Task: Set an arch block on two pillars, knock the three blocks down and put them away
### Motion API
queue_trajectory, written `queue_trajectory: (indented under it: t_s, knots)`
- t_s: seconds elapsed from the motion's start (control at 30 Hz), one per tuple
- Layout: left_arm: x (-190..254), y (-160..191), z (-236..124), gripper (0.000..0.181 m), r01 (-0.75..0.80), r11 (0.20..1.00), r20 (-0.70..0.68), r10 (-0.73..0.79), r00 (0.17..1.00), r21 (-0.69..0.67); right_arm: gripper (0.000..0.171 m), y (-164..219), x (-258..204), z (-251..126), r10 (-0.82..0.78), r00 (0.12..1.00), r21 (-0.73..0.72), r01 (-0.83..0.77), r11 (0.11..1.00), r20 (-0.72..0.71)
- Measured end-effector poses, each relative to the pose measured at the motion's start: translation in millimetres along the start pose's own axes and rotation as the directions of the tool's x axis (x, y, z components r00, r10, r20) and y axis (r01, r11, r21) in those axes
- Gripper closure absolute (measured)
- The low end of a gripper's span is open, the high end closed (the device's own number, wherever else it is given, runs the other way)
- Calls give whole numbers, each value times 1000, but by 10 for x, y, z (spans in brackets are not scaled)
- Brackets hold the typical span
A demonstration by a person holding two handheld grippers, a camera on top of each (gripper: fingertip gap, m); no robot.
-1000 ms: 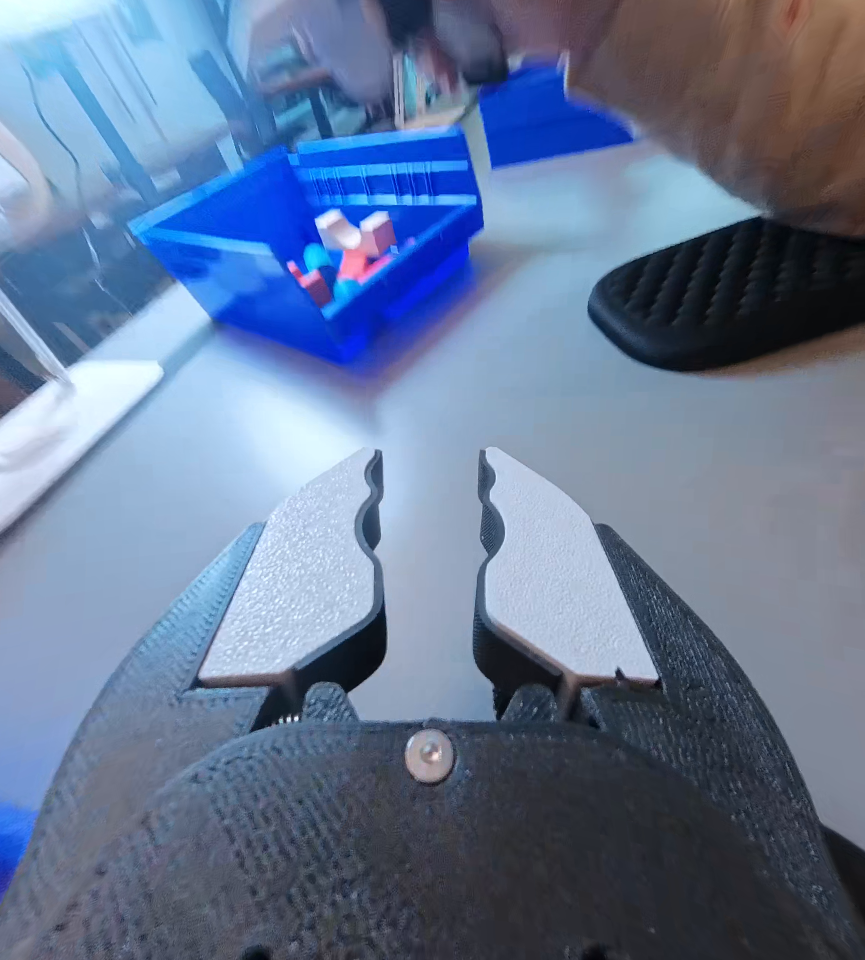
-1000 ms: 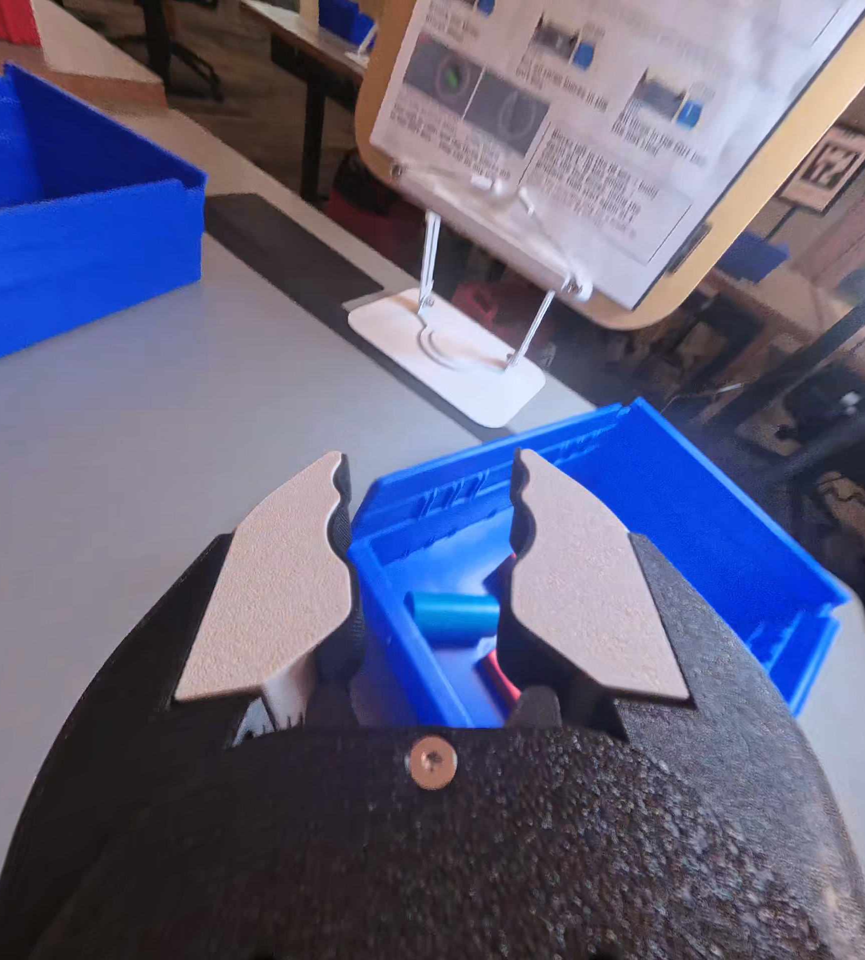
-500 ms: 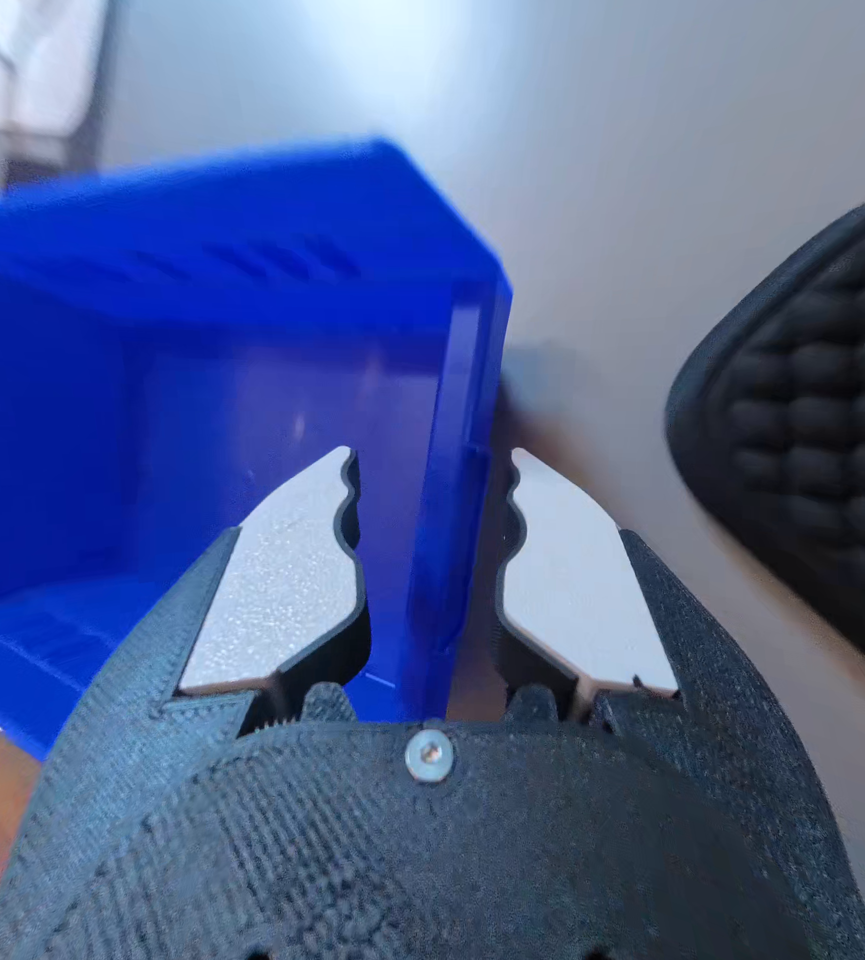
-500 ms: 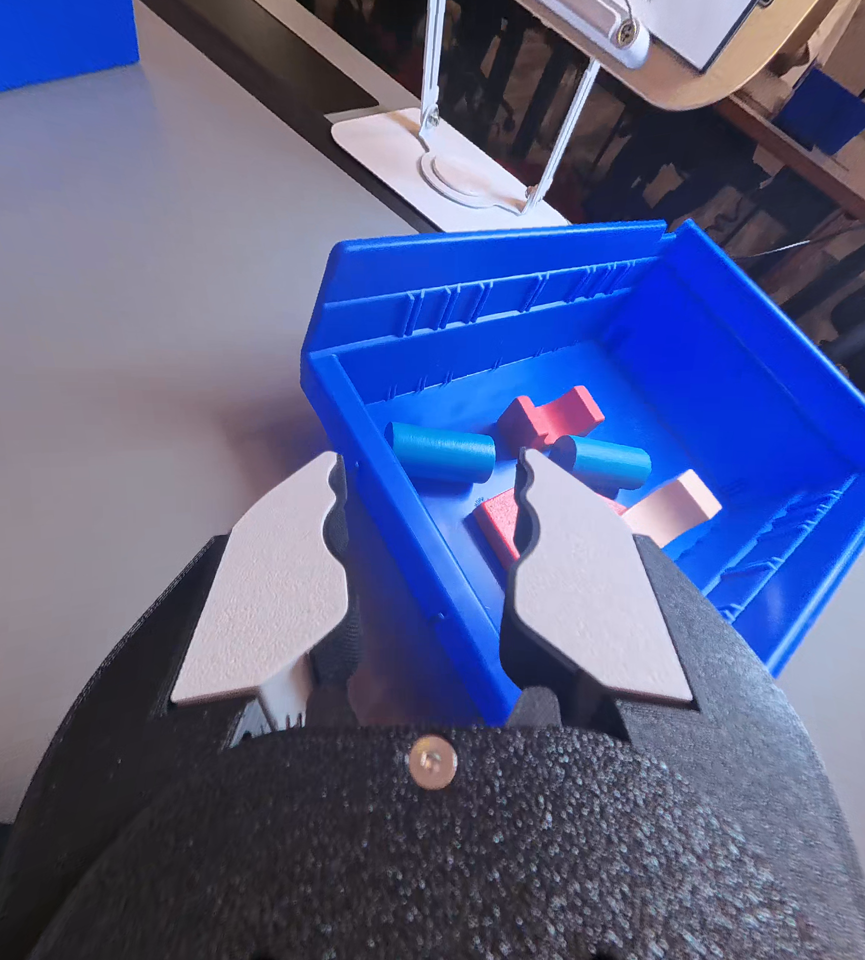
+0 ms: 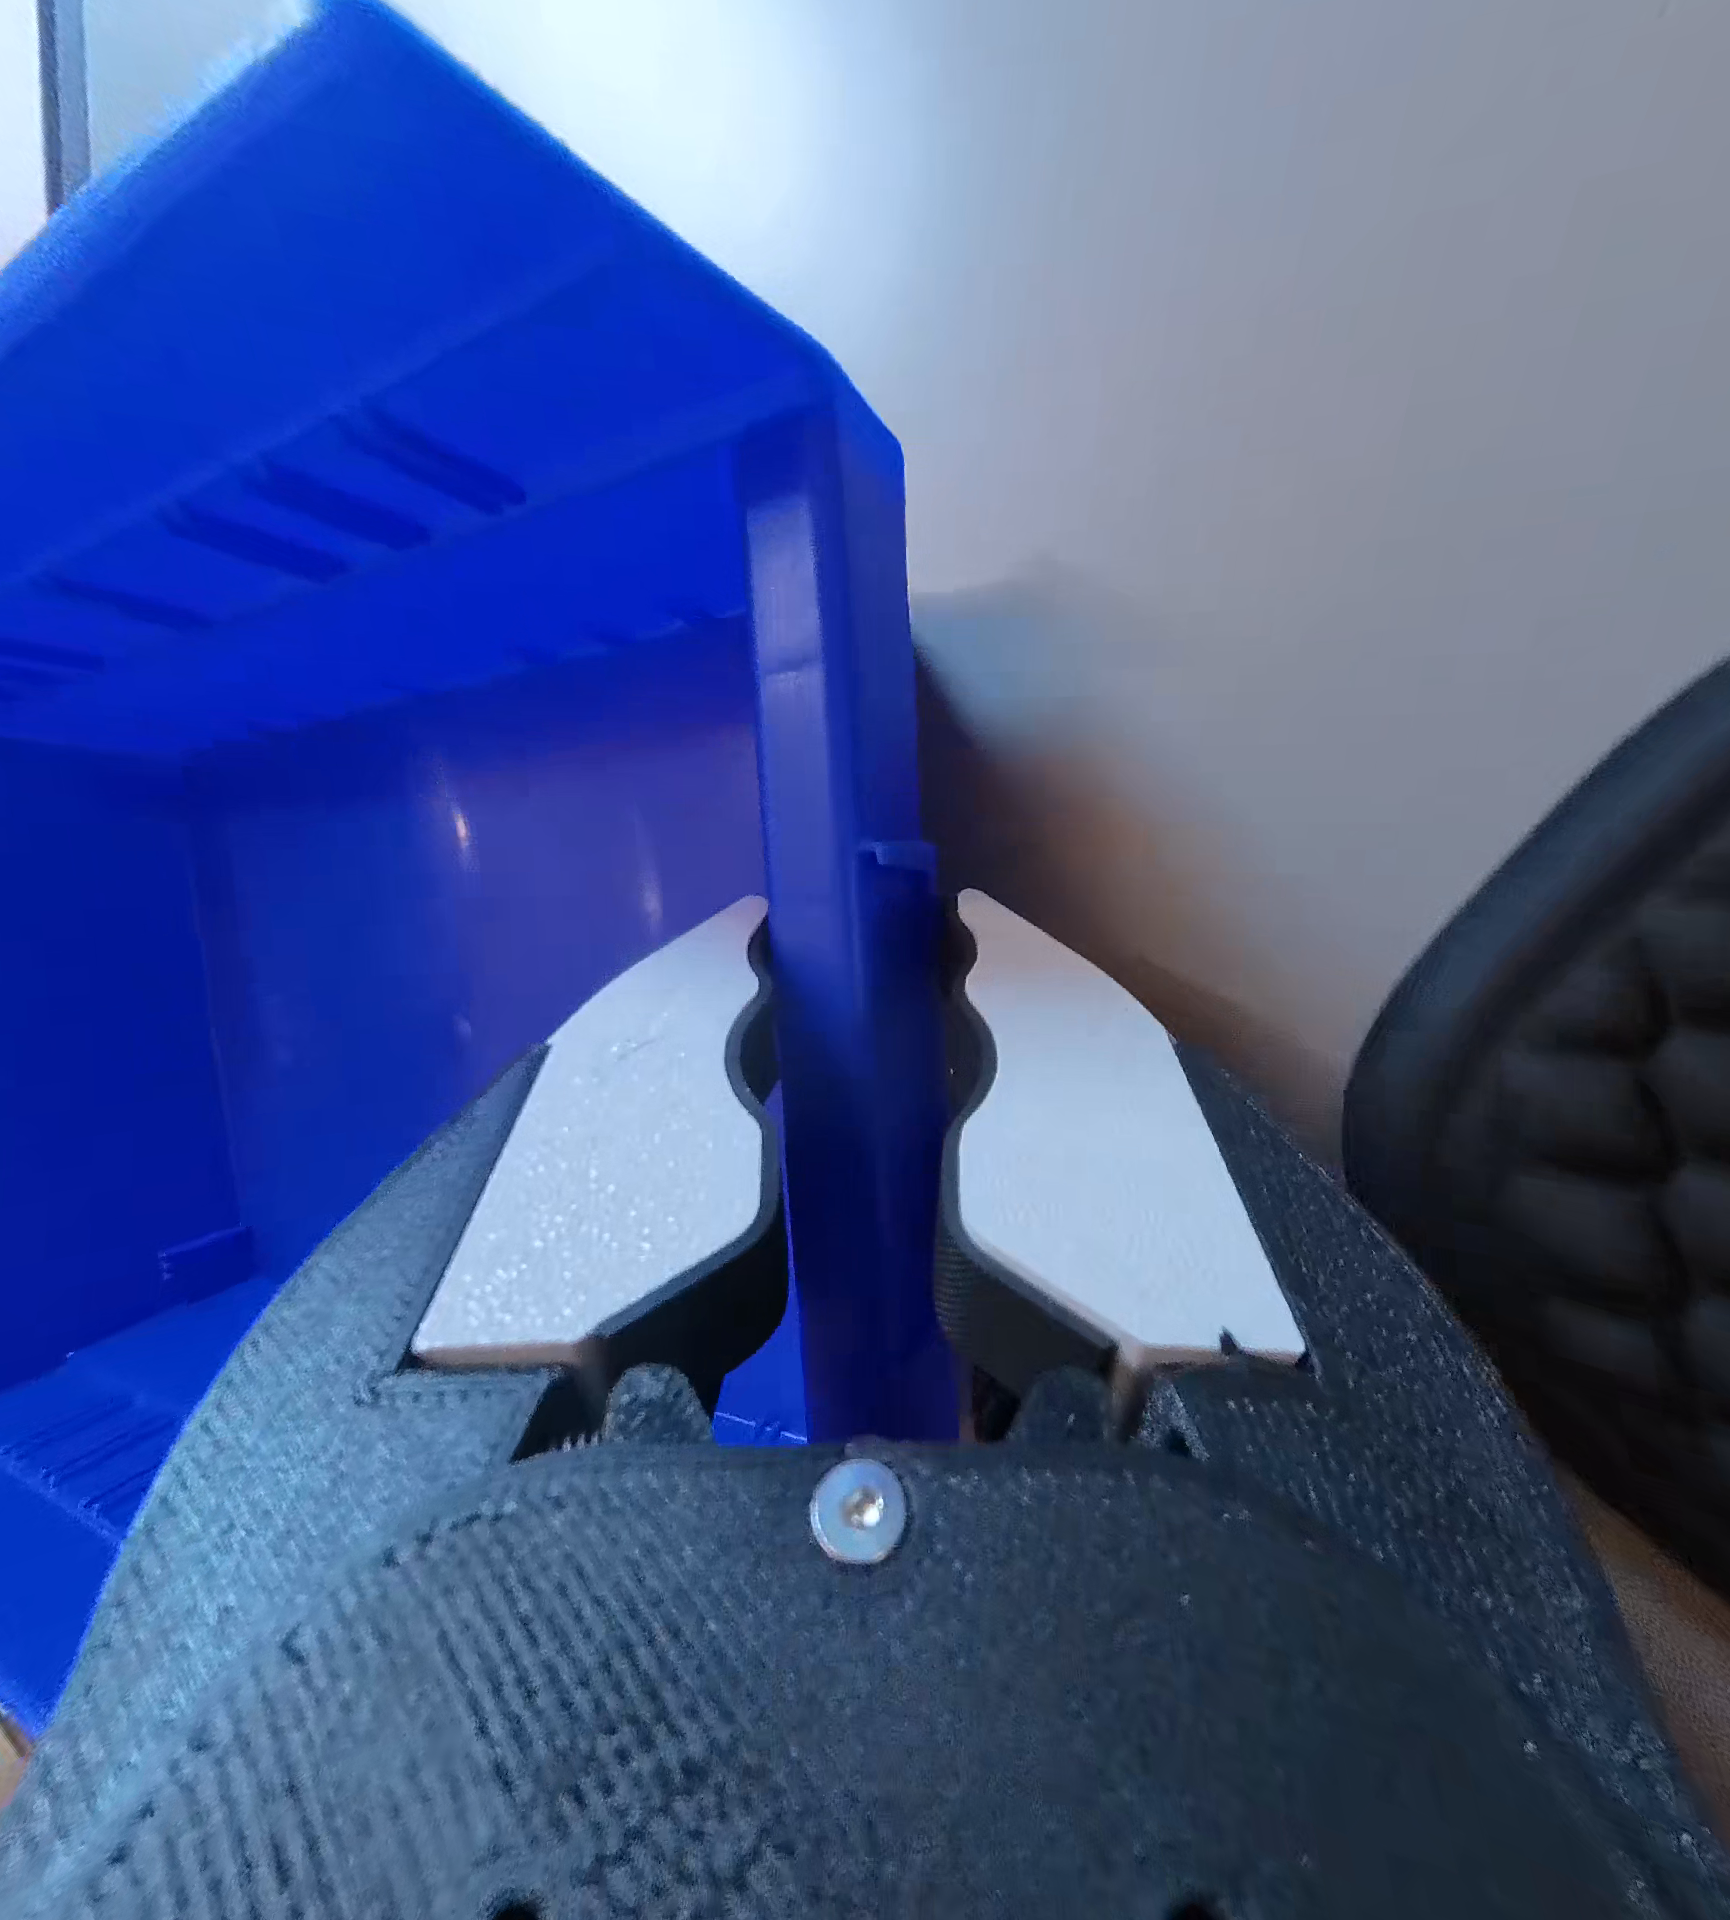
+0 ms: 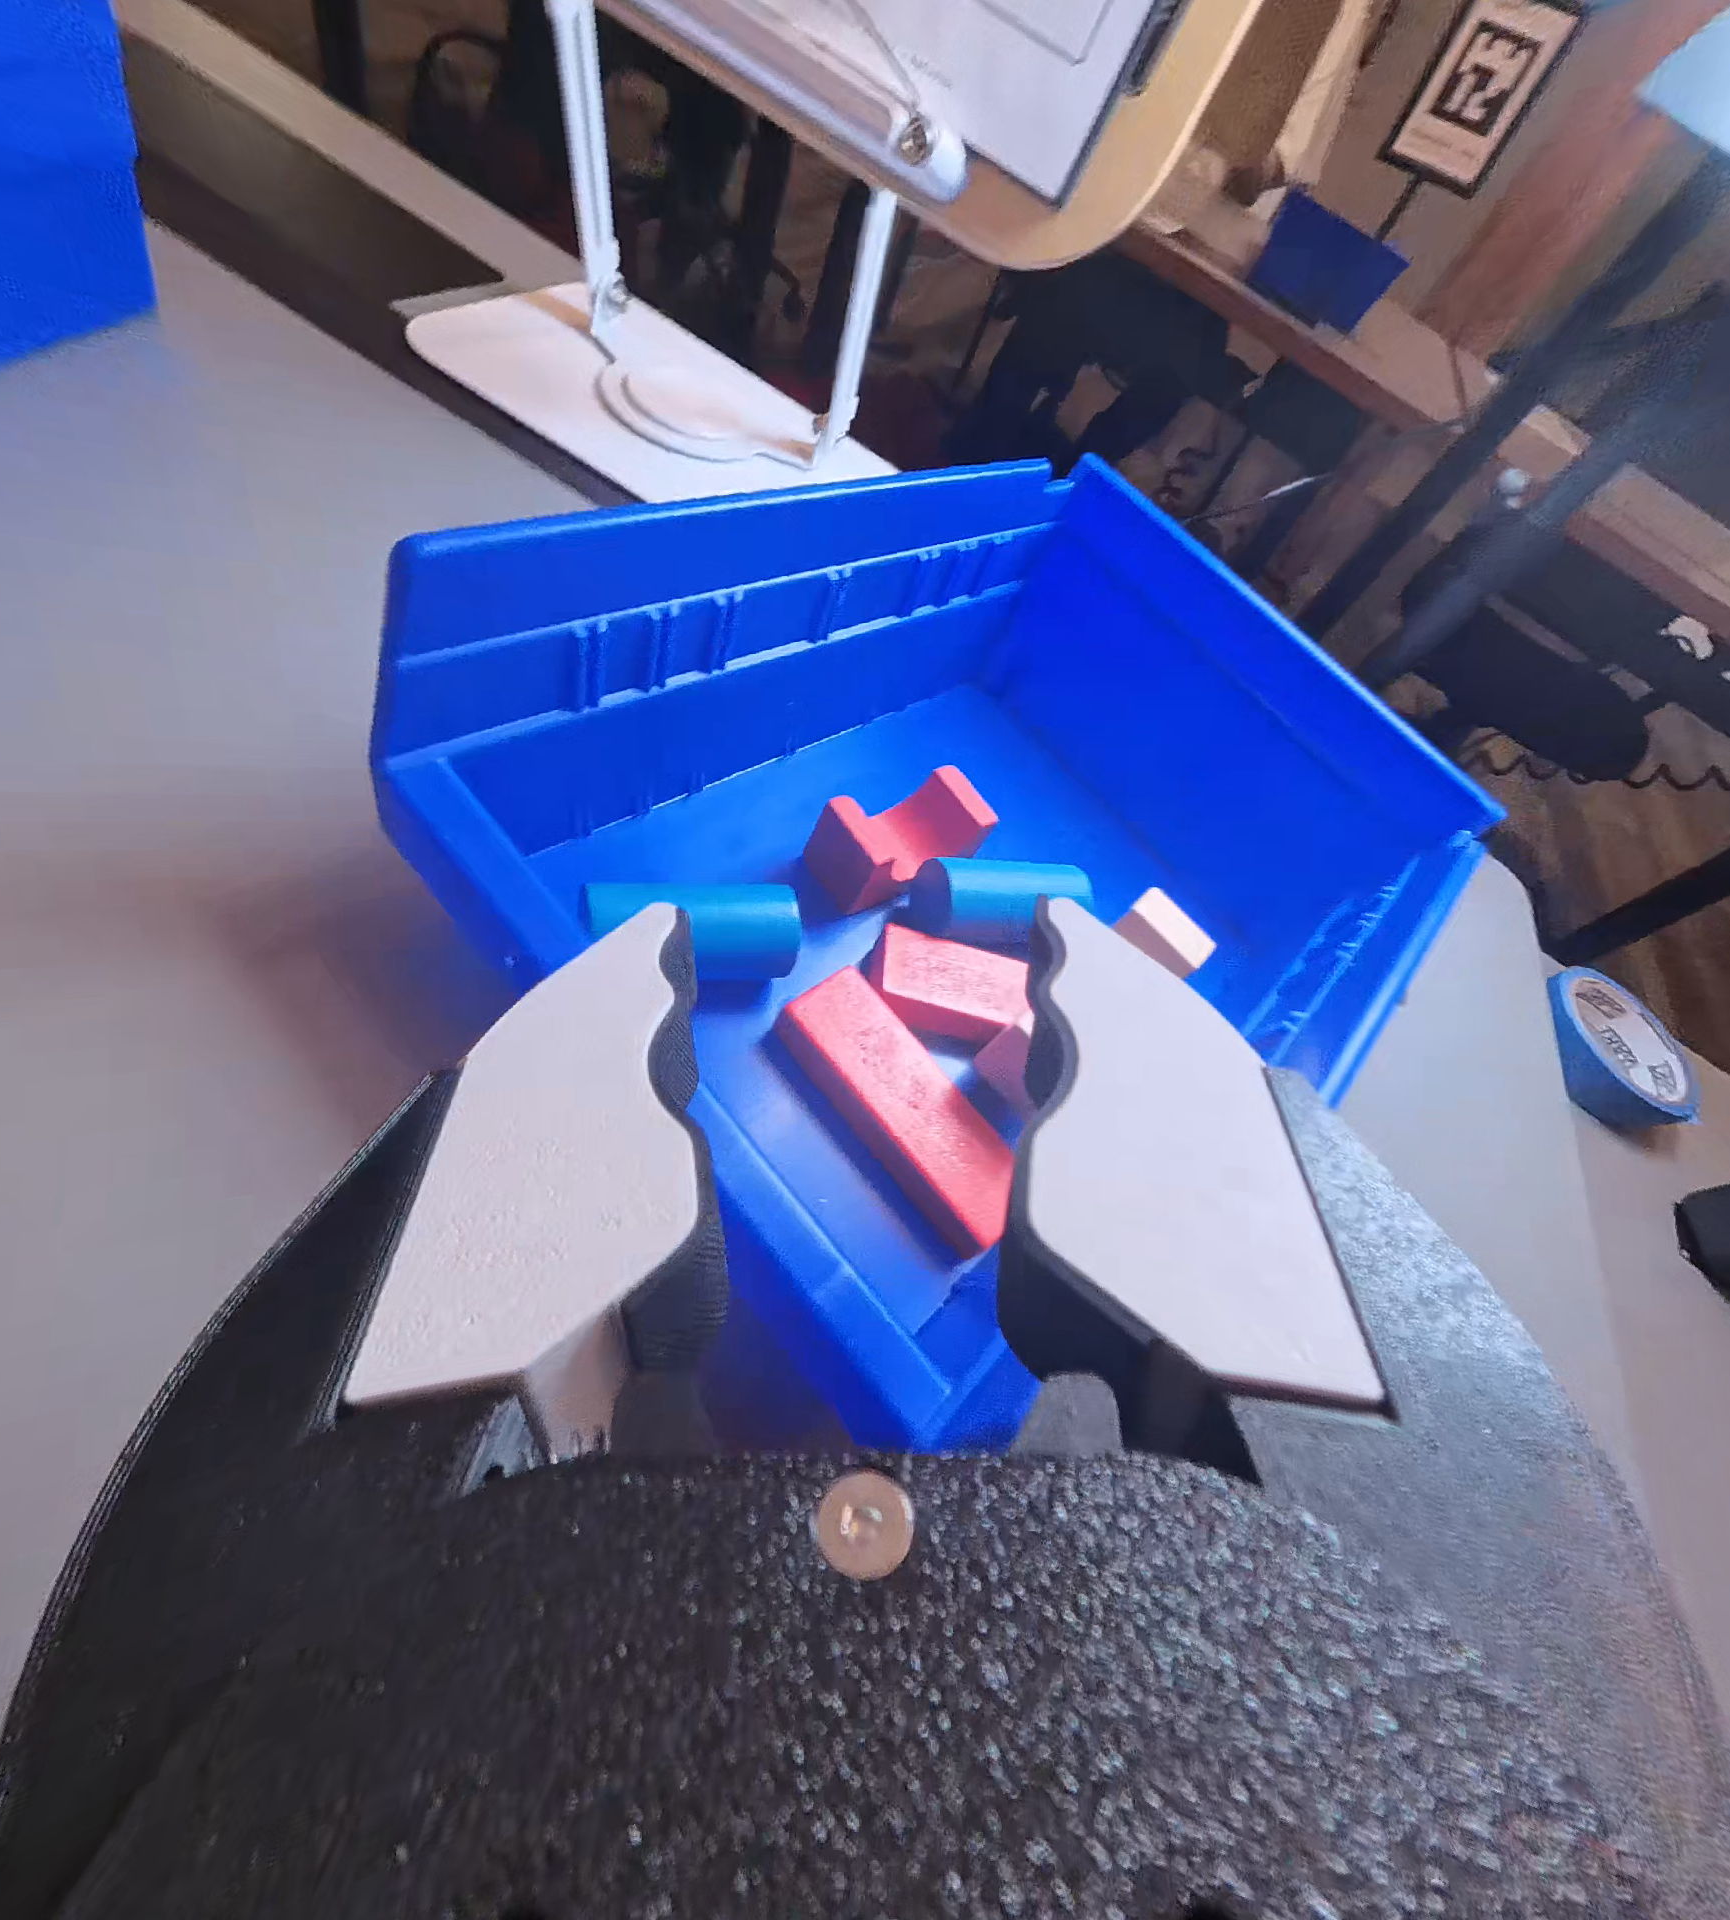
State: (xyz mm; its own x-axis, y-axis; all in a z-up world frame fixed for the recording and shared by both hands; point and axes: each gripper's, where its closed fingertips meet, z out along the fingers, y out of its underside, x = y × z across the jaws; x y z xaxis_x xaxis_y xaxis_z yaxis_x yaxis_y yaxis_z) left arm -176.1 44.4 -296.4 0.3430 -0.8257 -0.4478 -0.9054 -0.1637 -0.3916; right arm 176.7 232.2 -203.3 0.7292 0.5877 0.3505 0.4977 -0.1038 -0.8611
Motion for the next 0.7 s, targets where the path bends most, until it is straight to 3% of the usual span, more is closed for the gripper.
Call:
queue_trajectory:
  t_s: [0.2,0.37,0.5,0.57,0.7]
  knots:
    - [-134,-575,353,151,-140,985,38,137,990,101,108,-4,513,-179,163,969,81,-151,985,-185]
    - [-535,-962,653,144,-259,955,242,219,945,145,103,257,736,-159,259,931,43,-256,966,-256]
    - [-611,-1111,544,132,-149,940,288,58,956,307,102,455,712,-57,312,919,-27,-328,944,-241]
    - [-604,-1176,353,137,-96,905,292,-33,956,416,105,559,677,-9,319,917,-81,-347,934,-240]
    - [-459,-1304,47,142,-3,831,217,-143,966,557,137,711,638,51,354,906,-130,-389,912,-232]
